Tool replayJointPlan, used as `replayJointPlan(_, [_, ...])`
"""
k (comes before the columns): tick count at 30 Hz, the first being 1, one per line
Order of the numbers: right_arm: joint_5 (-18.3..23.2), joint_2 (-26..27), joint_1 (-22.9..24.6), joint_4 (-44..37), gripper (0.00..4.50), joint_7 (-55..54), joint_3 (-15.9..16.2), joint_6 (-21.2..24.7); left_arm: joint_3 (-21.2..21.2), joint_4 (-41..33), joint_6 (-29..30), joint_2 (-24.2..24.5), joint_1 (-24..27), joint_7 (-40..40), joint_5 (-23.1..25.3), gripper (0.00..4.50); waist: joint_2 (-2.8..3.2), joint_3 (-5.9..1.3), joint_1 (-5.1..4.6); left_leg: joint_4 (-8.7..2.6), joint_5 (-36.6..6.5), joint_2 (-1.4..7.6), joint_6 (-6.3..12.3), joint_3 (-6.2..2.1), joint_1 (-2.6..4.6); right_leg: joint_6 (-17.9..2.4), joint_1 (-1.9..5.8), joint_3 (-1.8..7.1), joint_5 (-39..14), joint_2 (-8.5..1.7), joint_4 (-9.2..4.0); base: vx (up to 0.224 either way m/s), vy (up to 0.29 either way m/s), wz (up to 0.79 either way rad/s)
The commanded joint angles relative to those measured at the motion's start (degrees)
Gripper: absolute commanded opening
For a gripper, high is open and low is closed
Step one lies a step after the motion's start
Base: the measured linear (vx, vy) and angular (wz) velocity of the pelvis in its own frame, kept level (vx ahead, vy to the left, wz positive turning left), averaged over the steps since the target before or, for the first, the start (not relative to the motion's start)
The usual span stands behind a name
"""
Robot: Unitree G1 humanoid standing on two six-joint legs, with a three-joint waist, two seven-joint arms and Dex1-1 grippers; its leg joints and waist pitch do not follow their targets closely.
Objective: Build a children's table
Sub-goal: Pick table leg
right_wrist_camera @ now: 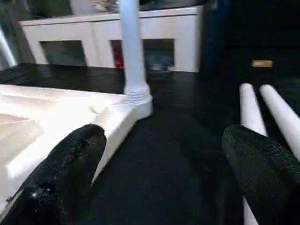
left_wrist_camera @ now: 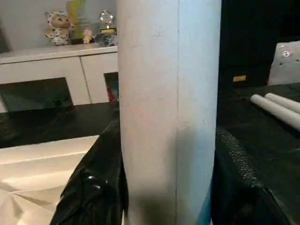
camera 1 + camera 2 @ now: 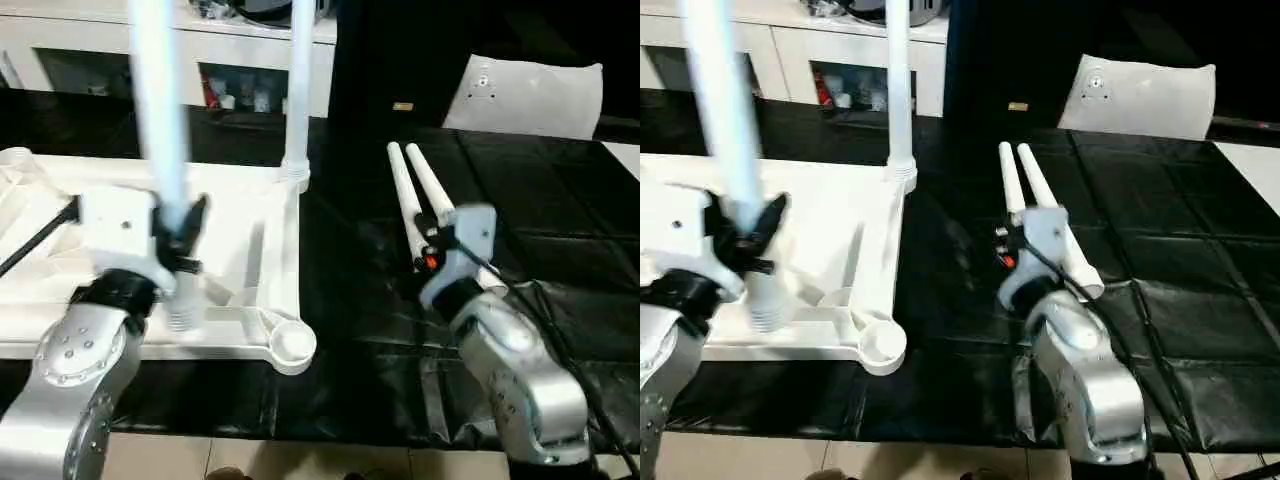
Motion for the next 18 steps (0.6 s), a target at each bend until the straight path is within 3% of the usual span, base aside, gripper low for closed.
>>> replayJointPlan(1, [-0.43, 0.41, -0.15, 0.10, 4.37, -1.04, -0.09, -1.43, 0.80, 0.37, 0.13, -0.94, -0.61, 0.42, 0.49, 1.86, 0.78, -2.79, -0.10, -4.60, -14.59, 0.87, -1.98, 0.05, -0.11, -0.57, 2.20, 2.24, -22.07, -2.83, -5.03, 0.000, 0.000, 0.00])
replayJointPlan(11, [-0.31, 1.01, -0.82, 0.73, 4.37, -1.01, -0.06, -1.17, 1.52, -0.35, -0.62, -2.30, 0.34, 1.36, 0.46, 1.86, 0.67, -3.00, 0.00, -4.55, -13.22, 0.92, -1.80, 0.04, -0.19, -1.59, 2.46, 2.25, -17.80, -2.76, -4.54, 0.000, 0.000, 0.00])
replayJointPlan(18, [-0.31, 1.01, -0.82, 0.73, 4.37, -1.01, -0.06, -1.17, 1.52, -0.35, -0.62, -2.30, 0.34, 1.36, 0.46, 1.86, 0.62, -2.92, 0.02, -4.54, -14.09, 0.88, -1.76, 0.06, -0.14, -1.18, 2.39, 2.24, -19.66, -2.81, -4.74, 0.000, 0.000, 0.00])
